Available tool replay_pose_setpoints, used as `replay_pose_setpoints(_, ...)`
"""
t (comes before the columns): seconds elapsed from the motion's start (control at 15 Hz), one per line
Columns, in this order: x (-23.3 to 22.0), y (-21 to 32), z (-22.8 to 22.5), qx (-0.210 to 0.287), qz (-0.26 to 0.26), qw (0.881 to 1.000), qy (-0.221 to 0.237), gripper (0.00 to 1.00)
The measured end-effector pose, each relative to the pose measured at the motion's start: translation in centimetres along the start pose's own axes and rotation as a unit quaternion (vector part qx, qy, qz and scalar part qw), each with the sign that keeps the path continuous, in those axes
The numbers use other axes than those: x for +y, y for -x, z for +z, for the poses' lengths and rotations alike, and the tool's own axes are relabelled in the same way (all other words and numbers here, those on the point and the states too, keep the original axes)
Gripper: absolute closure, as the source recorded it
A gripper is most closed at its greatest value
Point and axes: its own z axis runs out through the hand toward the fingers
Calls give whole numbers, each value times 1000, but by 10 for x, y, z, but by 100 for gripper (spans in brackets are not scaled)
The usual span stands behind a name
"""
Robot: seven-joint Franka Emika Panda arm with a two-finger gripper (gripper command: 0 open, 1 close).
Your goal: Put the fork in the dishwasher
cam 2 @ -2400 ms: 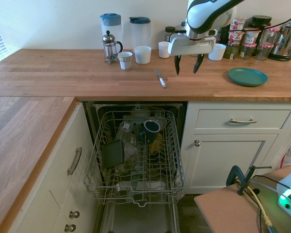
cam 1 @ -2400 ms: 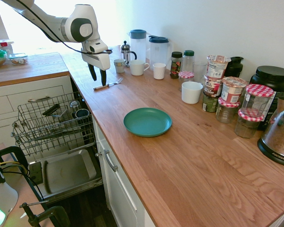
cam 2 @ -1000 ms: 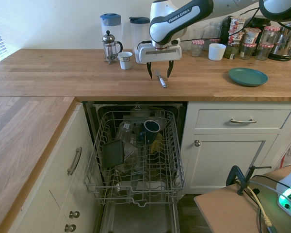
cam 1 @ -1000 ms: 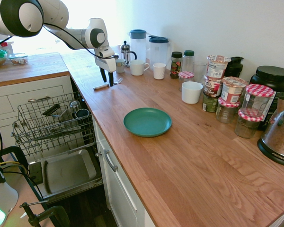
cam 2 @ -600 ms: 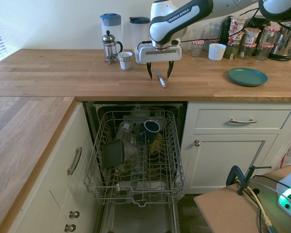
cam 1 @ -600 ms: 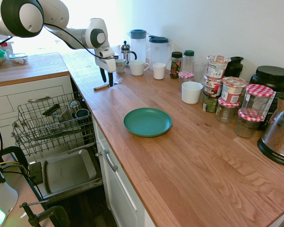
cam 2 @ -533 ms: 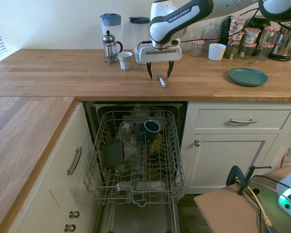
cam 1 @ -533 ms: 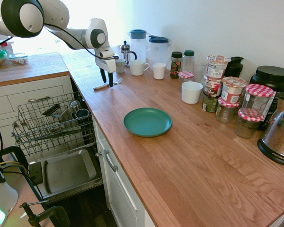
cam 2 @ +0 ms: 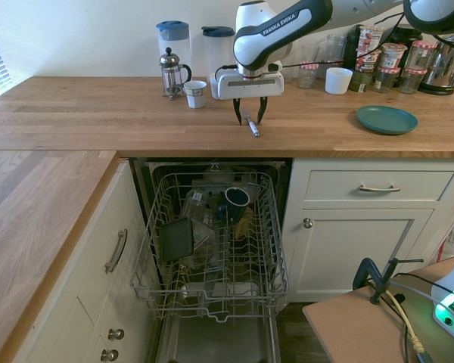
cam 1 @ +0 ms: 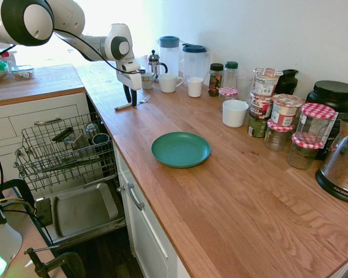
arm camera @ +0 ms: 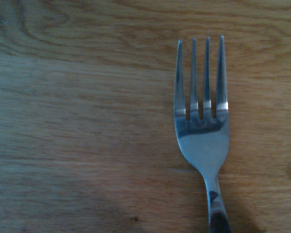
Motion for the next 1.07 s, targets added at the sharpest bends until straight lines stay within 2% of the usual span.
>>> replay_pose_setpoints(0.8, 4, -1, -1, -4, -4, 1000, -5, 100)
replay_pose_setpoints(1.07, 19, -3, -34, 4, 8, 1000, -26, 100)
